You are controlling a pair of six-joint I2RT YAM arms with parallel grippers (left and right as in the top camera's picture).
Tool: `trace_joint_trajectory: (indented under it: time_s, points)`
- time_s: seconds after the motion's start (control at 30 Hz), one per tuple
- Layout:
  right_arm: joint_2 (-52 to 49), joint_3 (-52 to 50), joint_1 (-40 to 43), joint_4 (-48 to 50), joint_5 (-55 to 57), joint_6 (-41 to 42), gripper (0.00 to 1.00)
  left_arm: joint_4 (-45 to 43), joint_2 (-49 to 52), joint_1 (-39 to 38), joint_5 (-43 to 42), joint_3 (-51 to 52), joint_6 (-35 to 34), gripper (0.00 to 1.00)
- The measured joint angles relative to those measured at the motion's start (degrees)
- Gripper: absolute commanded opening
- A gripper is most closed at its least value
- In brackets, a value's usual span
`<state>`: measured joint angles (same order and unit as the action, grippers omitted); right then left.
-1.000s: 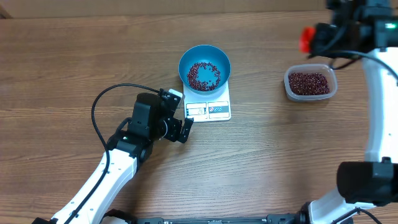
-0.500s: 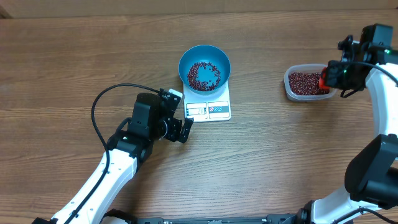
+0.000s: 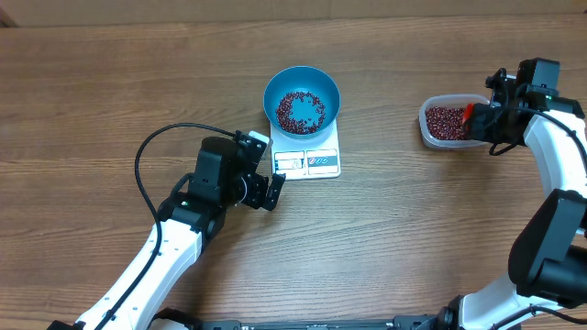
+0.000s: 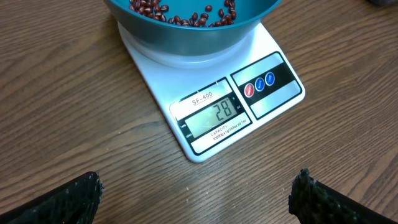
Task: Scoop item into bowl and weigh 150g on scale
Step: 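Dip the red scoop into the bean tub again with the right gripper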
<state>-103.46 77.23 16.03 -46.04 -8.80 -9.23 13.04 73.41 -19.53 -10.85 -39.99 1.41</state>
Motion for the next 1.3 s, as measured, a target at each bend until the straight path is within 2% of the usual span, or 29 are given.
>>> trace_joint_trajectory:
  time_s: [0.4,1.03,1.3]
  points:
    - [0.0,0.0,0.0,-2.8,-9.9,1.0,0.04,0.0,0.0,0.0,0.0,0.0,0.0,1.00]
    - [-2.5,-0.5,-0.7,-3.3,-18.3,2.5,0.04,0.0,0.0,0.0,0.0,0.0,0.0,1.00]
    - [-3.0,-0.8,4.3,-3.5,-24.9,5.5,0.04,0.0,0.0,0.0,0.0,0.0,0.0,1.00]
